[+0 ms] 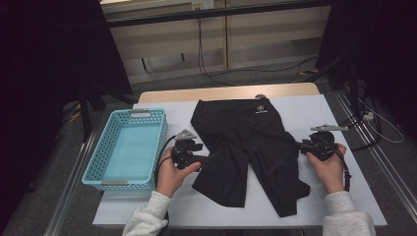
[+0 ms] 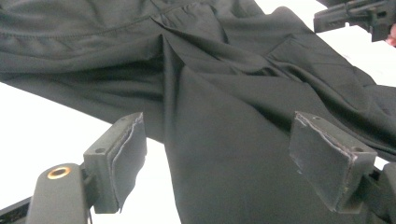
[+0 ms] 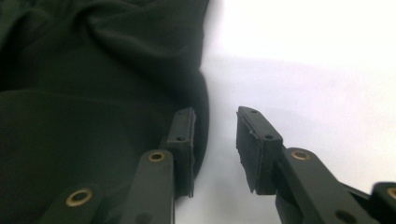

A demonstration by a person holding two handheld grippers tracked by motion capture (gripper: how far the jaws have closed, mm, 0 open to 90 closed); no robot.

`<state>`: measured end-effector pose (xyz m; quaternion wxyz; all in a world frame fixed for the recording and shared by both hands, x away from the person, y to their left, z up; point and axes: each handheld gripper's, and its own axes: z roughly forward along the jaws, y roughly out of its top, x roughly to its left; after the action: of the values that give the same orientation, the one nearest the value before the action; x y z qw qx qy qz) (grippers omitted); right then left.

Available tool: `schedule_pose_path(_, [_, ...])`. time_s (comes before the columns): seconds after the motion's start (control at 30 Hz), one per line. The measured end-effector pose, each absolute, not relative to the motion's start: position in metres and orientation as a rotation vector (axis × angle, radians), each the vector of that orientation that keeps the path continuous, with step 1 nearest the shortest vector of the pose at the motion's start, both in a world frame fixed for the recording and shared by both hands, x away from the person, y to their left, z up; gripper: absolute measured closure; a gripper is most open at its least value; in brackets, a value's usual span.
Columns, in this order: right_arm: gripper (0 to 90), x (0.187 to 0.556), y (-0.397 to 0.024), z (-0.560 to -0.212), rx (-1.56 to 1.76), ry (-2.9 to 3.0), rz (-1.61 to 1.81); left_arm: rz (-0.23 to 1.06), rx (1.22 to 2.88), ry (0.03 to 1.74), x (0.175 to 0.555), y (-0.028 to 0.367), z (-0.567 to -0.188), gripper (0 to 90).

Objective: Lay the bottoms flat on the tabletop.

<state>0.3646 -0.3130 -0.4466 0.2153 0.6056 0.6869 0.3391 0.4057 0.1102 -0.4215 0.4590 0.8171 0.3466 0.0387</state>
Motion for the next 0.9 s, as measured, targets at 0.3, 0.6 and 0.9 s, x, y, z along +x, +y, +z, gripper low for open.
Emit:
schedule_pose_path(0.3, [59.5, 0.341, -0.296, -0.455, 1.628, 2.034, 0.93, 0.093, 2.021, 0.829, 0.404, 0.103, -0.419, 19.9])
schedule_pose_path(0.6, [87.2, 0.341, -0.272, -0.452, 1.624, 2.19, 1.043, 0.091, 2.007, 0.82, 0.404, 0.096, -0.418, 19.8])
schedule_pose_path(0.9, [86.9, 0.341, -0.289, -0.438, 1.572, 1.979, 0.965, 0.083, 2.011, 0.813, 0.401, 0.091, -0.421, 19.9])
